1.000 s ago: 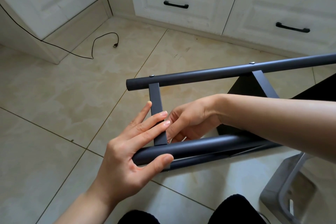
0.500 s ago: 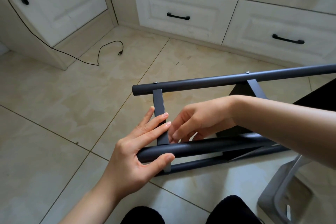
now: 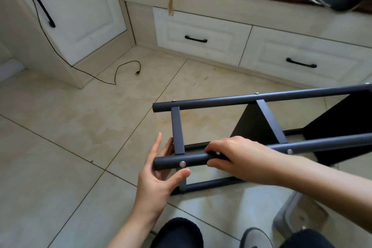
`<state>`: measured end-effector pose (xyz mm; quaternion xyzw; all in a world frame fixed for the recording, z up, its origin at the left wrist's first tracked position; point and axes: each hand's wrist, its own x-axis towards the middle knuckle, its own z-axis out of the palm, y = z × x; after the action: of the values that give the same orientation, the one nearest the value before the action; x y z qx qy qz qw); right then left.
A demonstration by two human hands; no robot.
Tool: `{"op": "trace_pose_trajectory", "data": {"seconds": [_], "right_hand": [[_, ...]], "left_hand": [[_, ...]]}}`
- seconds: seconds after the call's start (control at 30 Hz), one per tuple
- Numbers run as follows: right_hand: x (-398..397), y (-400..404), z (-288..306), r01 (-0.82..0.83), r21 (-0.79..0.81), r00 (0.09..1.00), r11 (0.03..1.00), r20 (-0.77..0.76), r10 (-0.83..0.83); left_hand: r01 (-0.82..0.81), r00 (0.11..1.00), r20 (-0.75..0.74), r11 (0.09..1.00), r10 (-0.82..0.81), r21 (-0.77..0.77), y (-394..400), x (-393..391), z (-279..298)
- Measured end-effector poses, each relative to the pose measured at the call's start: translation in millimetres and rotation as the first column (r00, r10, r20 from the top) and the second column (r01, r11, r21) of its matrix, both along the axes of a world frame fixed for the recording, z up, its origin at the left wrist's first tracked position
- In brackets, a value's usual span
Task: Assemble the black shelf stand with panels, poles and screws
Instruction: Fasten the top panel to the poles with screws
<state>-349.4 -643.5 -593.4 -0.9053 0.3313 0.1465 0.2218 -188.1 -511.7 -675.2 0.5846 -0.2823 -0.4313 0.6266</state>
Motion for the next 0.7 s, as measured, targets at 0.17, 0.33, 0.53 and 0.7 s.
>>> {"op": "trace_pose_trajectory", "data": {"seconds": [0.17,0.33,0.53,0.7], "right_hand": [[-5,7,-13,0.002,-0.069,0.998,0.998,0.068,0.003],[-7,6,-16,0.024,-0.088,0.991,0.996,0.13,-0.012],[-5,-3,-18,0.042,-0.111,0.984,0.993,0.175,-0.022],[-3,-14,-12,0.051,-0.132,0.979,0.99,0.201,-0.024]], "left_hand": [[0.02,0.999,0.037,0.99,-0.025,0.137,-11,-1,-27],[0.057,0.968,0.217,0.949,-0.129,0.309,-21,-7,-42],[0.017,0.939,0.311,0.921,-0.149,0.388,-29,-8,-40],[0.001,0.925,0.341,0.897,-0.169,0.441,-41,-10,-22]]}}
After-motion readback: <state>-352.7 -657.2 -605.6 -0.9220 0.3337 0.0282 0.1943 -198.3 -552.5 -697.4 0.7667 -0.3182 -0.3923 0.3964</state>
